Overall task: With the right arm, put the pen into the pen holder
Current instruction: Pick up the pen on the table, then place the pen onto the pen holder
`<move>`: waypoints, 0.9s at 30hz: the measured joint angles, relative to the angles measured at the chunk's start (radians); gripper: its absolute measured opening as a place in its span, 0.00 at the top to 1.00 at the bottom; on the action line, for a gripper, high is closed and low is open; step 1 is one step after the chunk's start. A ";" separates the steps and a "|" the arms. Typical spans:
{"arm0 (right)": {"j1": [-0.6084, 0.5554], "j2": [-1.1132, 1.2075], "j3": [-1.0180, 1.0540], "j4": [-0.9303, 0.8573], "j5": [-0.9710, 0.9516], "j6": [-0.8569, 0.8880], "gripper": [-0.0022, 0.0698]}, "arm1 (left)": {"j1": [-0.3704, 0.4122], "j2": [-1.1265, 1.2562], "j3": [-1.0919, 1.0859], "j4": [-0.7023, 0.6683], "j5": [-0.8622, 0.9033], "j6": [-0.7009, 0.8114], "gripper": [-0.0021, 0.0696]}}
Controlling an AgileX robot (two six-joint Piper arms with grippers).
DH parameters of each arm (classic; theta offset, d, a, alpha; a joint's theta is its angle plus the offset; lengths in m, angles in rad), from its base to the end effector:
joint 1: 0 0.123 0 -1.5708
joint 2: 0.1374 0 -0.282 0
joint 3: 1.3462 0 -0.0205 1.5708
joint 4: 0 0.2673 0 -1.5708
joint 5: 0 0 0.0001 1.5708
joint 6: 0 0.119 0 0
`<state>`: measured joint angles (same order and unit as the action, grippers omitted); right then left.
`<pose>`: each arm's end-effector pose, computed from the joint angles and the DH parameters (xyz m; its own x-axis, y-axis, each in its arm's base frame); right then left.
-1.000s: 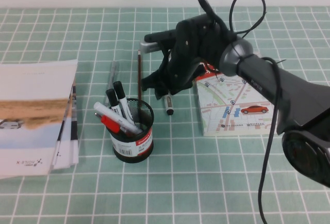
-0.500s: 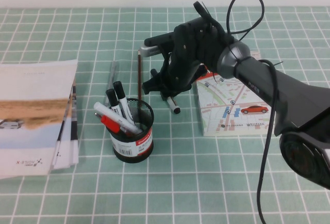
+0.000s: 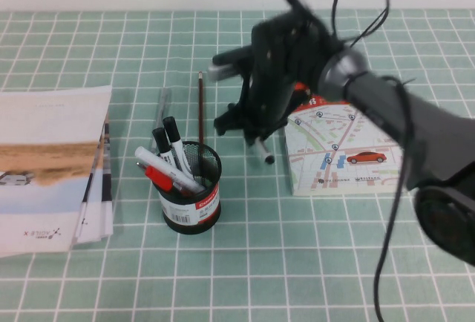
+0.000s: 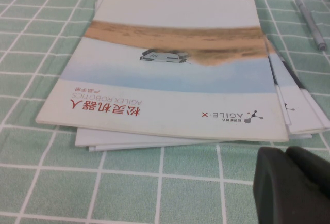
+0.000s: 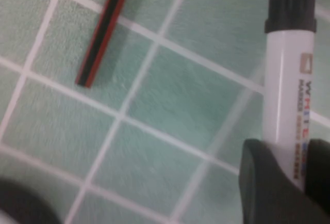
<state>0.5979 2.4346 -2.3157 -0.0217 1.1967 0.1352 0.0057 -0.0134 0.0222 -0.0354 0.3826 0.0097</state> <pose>0.4519 0.3049 0.1750 -0.8429 -0.4206 -0.3355 -0.4539 0.8908 0.0237 0.0986 -0.0010 0.1635 -0.2994 -0.0248 -0.9538 0.0000 0.9997 -0.0260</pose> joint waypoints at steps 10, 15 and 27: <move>0.020 -0.416 0.321 -0.054 -0.080 0.002 0.80 | 0.000 0.000 0.000 0.000 0.000 0.000 0.98; 0.072 -0.665 0.711 -0.003 -0.460 -0.013 0.80 | 0.000 0.000 0.000 0.000 0.000 0.000 0.98; 0.214 -0.802 1.324 0.101 -1.555 -0.223 0.80 | 0.000 0.000 0.000 0.000 0.000 0.000 0.98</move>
<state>0.8121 1.6325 -0.9913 0.0792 -0.3587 -0.0881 0.0057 -0.0134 0.0222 -0.0354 0.3826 0.0097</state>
